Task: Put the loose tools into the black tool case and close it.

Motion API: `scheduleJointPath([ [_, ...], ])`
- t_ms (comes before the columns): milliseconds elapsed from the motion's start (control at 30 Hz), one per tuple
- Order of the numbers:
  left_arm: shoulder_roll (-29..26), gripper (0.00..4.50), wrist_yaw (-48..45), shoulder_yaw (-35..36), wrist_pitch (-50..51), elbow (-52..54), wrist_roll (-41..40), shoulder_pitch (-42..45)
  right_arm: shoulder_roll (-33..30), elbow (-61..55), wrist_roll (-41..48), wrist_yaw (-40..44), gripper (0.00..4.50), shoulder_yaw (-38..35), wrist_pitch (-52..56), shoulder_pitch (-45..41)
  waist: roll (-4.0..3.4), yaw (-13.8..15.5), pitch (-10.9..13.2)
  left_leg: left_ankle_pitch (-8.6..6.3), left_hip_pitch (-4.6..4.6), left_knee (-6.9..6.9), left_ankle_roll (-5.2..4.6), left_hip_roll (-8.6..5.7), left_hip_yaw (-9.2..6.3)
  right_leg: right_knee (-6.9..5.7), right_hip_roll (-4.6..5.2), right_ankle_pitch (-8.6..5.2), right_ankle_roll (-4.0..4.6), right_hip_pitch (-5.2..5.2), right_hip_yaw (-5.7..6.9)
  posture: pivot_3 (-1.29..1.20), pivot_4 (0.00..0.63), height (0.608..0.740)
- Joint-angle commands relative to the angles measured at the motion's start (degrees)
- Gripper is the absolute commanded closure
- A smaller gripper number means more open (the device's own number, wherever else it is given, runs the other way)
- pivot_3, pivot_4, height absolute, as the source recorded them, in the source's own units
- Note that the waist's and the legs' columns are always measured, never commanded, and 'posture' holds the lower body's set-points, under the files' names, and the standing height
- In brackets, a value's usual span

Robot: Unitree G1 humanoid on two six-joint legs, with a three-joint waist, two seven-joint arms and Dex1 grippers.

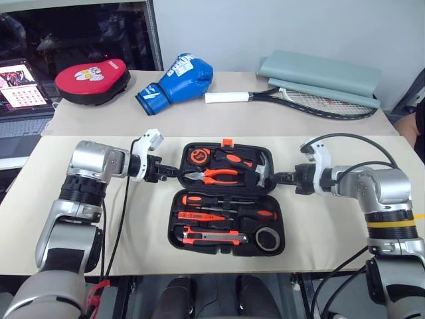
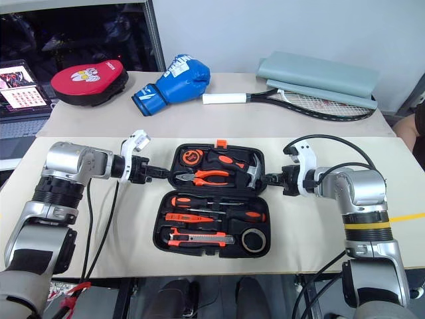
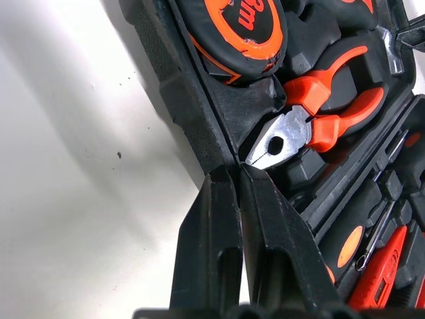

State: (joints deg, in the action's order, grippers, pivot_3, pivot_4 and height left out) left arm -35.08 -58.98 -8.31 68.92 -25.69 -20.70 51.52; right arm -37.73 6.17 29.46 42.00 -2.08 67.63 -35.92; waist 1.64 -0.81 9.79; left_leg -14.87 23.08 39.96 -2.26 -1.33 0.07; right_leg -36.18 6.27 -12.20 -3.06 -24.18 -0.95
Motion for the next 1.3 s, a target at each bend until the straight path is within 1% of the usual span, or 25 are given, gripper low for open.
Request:
scheduleJointPath([
  [33,0.9,4.49,-0.8,-0.9,0.8,0.9,-1.2,-0.5,0.4,-2.7,1.3,0.8,4.50,-1.2,-1.2,0.2,0.00,0.0,0.0,0.00,0.01,0.00,0.00,0.00,0.00,0.00,0.00,0.00,0.00,0.00,0.00,0.00,0.150,0.737],
  [133,1.0,4.49,-1.0,-0.1,2.0,1.7,-2.1,-1.1,0.5,-3.8,1.8,0.7,4.50,-2.4,-1.4,1.0,0.00,0.0,0.0,0.00,0.03,0.00,0.00,-0.01,0.00,0.01,0.01,0.00,0.00,-0.02,0.00,0.00,0.150,0.737],
  [267,2.5,4.49,-1.3,2.0,4.1,6.0,-5.1,-3.3,1.0,-5.5,2.6,0.3,4.50,-4.8,-2.1,1.5,0.00,0.0,0.0,-0.01,0.10,-0.07,-0.01,0.00,-0.01,-0.02,0.01,0.00,0.00,-0.08,0.01,0.00,0.150,0.737],
  [367,4.8,4.49,-0.1,5.3,2.5,9.2,-6.9,-4.5,0.5,-7.4,2.7,1.6,4.50,-5.0,-4.1,2.2,0.00,0.2,0.0,-0.02,0.22,-0.08,-0.02,-0.02,-0.02,-0.04,0.05,0.02,-0.04,-0.11,0.04,0.00,0.150,0.737],
  [467,7.6,4.49,2.2,8.8,-1.6,11.1,-6.8,-5.2,1.2,-8.0,1.3,0.2,4.50,-5.8,-8.0,2.1,0.00,0.4,0.0,-0.03,0.26,-0.08,-0.05,-0.11,-0.03,0.00,0.16,0.04,-0.11,-0.11,0.06,0.00,0.150,0.737],
  [667,11.8,4.49,4.4,11.4,-11.1,13.3,-6.0,-6.0,2.6,-7.8,-1.2,-0.5,4.50,-6.5,-16.0,1.7,0.02,0.7,0.0,-0.01,0.37,-0.07,-0.01,-0.19,-0.07,0.08,0.21,0.08,-0.17,-0.23,0.09,0.00,0.150,0.737],
  [867,15.5,4.49,5.7,11.1,-22.8,13.9,-4.0,-6.9,3.8,-7.0,-7.2,-0.8,4.50,-5.8,-29.7,2.6,0.02,0.6,0.0,0.02,0.70,-0.09,0.04,-0.21,-0.04,0.00,0.21,0.09,-0.16,-0.56,0.05,0.00,0.150,0.737],
  [967,15.5,4.49,3.8,8.8,-31.2,15.7,-1.7,-9.9,3.5,-8.1,-10.4,0.3,4.50,-4.8,-37.1,5.7,0.02,0.5,0.0,0.19,0.80,-0.11,0.33,-0.26,0.00,-0.05,0.21,0.09,-0.16,-0.76,-0.01,0.00,0.150,0.737],
  [1033,15.5,4.49,3.4,8.1,-34.9,16.6,-0.9,-11.7,3.5,-9.0,-11.9,0.8,4.50,-4.7,-42.2,8.6,0.02,0.4,0.0,0.24,0.81,-0.17,0.42,-0.25,0.02,-0.03,0.21,0.09,-0.16,-0.80,0.00,0.00,0.150,0.737],
  [1167,15.5,4.49,4.4,7.1,-47.2,17.3,2.7,-16.3,3.3,-9.2,-16.8,0.5,4.50,-5.7,-58.3,16.0,0.01,0.4,0.0,0.25,1.12,-0.14,0.44,-0.27,0.04,0.03,0.25,0.09,-0.17,-1.05,0.01,0.00,0.150,0.737],
  [1233,15.8,4.49,5.1,7.2,-52.7,16.6,4.1,-17.6,2.9,-9.7,-17.9,0.7,4.50,-5.9,-62.6,18.6,0.01,0.4,0.0,0.25,1.11,-0.14,0.44,-0.28,0.09,0.05,0.27,0.10,-0.18,-1.04,0.00,0.00,0.150,0.737],
  [1300,16.0,4.49,5.5,7.3,-56.0,16.3,4.9,-18.6,2.5,-9.9,-19.0,0.2,4.50,-6.2,-66.0,20.3,0.01,0.4,0.0,0.21,1.09,-0.09,0.36,-0.28,0.11,0.08,0.27,0.10,-0.19,-0.98,0.01,0.00,0.150,0.737],
])
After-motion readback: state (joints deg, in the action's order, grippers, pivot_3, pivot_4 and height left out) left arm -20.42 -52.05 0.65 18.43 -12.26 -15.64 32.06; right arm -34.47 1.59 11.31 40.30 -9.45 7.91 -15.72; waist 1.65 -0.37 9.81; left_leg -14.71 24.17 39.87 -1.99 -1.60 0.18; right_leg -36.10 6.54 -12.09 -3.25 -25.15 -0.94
